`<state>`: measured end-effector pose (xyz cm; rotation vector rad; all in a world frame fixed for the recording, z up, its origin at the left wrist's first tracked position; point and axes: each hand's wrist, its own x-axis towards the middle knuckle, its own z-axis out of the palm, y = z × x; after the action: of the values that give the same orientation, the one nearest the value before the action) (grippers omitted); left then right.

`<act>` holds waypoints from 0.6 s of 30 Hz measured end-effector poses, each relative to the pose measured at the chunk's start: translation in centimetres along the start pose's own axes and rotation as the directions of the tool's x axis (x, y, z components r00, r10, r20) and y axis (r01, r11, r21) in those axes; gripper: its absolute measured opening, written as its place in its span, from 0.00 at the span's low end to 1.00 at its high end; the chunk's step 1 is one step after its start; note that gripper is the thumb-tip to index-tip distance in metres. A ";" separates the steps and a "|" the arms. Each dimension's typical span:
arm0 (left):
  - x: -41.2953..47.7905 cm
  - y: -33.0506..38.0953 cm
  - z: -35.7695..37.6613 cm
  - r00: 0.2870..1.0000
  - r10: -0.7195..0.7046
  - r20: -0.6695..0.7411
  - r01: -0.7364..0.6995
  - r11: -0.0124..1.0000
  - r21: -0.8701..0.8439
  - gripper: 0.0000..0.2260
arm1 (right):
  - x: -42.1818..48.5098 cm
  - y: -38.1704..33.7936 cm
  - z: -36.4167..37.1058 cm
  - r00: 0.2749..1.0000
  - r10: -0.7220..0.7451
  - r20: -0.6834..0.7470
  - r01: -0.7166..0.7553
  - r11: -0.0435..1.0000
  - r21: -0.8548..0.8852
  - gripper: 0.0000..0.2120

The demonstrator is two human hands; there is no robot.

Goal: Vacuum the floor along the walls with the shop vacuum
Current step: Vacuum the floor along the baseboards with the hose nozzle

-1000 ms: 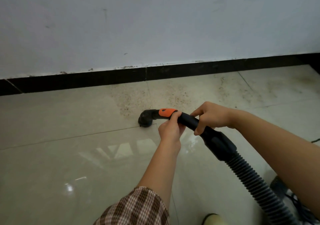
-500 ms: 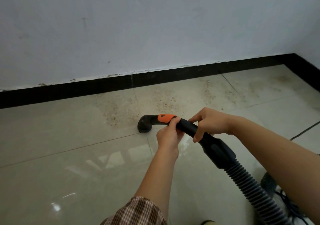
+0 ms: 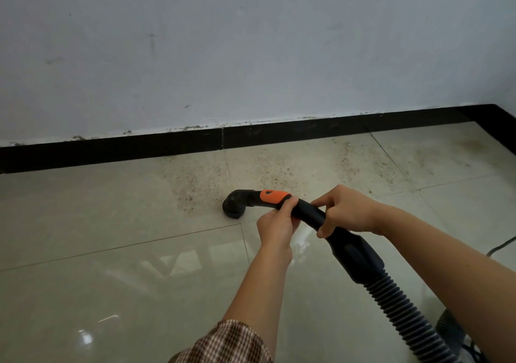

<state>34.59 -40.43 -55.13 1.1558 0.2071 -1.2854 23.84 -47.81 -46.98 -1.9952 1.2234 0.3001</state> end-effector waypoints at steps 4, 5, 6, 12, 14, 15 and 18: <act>0.5 0.5 0.1 0.999 -0.024 0.028 0.026 0.997 -0.078 0.06 | 0.7 0.2 -0.4 1.000 0.002 -0.020 -0.002 1.000 0.009 0.21; 0.6 0.6 0.1 0.999 -0.027 0.033 0.030 0.995 -0.090 0.05 | 0.8 0.2 -0.5 1.000 0.001 -0.019 -0.001 1.000 0.009 0.21; 0.7 0.7 0.2 0.999 -0.028 0.033 0.031 0.995 -0.092 0.05 | 1.0 0.2 -0.5 1.000 -0.001 -0.016 0.001 1.000 0.010 0.21; 1.4 0.9 0.2 1.000 -0.022 -0.007 0.021 0.998 -0.066 0.04 | 1.8 0.5 -0.3 1.000 -0.014 0.000 0.014 0.999 0.048 0.21; 1.5 0.9 0.1 1.000 -0.017 -0.016 0.016 0.997 -0.070 0.04 | 2.1 0.6 -0.2 1.000 -0.018 0.012 0.017 0.998 0.054 0.21; 1.6 0.9 0.0 1.000 -0.016 -0.017 0.014 0.997 -0.075 0.04 | 2.2 0.6 -0.2 1.000 -0.018 0.017 0.017 0.998 0.056 0.21; 1.6 1.0 -0.2 1.000 -0.013 -0.028 0.010 0.996 -0.087 0.05 | 2.6 0.5 -0.1 1.000 -0.019 0.025 0.017 0.998 0.066 0.22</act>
<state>36.10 -41.51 -55.77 1.1004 0.2881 -1.2585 24.77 -49.70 -48.56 -1.9393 1.1843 0.2721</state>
